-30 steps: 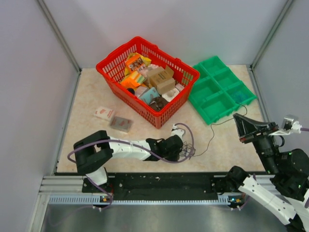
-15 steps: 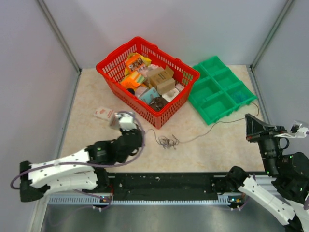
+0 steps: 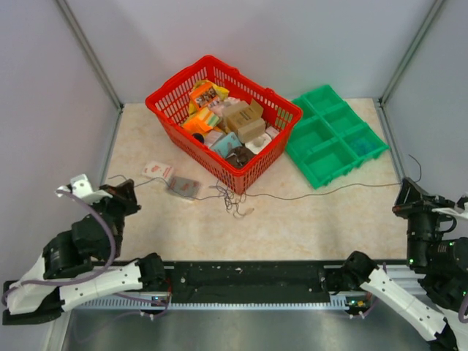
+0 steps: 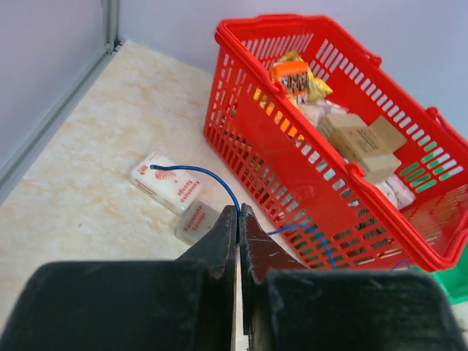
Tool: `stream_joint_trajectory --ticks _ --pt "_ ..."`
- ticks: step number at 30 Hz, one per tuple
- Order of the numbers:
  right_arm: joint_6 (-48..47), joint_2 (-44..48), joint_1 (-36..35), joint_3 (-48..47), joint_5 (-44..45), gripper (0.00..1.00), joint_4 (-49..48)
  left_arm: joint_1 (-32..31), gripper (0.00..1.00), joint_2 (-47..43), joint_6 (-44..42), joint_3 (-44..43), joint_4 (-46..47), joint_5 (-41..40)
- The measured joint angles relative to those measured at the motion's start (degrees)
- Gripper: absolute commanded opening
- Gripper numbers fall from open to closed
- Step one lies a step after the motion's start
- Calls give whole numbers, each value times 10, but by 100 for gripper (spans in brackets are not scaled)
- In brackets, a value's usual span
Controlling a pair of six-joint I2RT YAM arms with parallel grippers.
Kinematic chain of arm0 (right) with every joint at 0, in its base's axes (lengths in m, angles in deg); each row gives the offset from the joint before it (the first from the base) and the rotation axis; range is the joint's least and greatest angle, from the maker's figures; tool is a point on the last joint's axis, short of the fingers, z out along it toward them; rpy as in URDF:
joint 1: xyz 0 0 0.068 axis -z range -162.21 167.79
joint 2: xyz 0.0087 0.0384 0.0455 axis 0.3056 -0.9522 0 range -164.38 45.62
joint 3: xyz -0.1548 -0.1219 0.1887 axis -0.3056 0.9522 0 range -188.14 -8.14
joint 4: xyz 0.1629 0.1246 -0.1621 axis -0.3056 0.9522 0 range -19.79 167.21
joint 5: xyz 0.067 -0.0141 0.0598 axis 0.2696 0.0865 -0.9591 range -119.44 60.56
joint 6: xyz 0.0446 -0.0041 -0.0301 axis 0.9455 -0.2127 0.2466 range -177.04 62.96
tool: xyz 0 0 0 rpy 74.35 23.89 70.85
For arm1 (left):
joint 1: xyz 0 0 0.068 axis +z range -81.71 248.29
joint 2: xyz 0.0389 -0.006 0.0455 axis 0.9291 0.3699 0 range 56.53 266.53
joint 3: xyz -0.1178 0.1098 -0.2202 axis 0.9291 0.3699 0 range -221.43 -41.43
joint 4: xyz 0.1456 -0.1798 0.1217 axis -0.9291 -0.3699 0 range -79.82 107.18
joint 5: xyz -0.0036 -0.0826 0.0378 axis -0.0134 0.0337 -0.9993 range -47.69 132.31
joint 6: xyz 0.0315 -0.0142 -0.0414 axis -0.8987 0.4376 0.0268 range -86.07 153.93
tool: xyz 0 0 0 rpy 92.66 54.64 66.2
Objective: Untangle the cables
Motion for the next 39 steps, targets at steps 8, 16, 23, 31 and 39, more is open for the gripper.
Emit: stream_joint_trajectory --ticks 8,16,23,31,39 --pt "-33 9 0 -18 36 0 2 0 0 -62 -48 -25 -5 -29" --pt "-105 17 0 -42 63 0 -16 0 0 -62 -65 -56 -43 -42" --pt "-155 30 0 -60 77 0 -41 0 0 -86 -81 -92 -67 -66" --pt "-189 30 0 -60 80 0 -57 0 0 -124 -119 -122 -68 -89" --pt "-195 30 0 -59 80 0 -61 -5 0 -133 -147 -109 -58 -86"
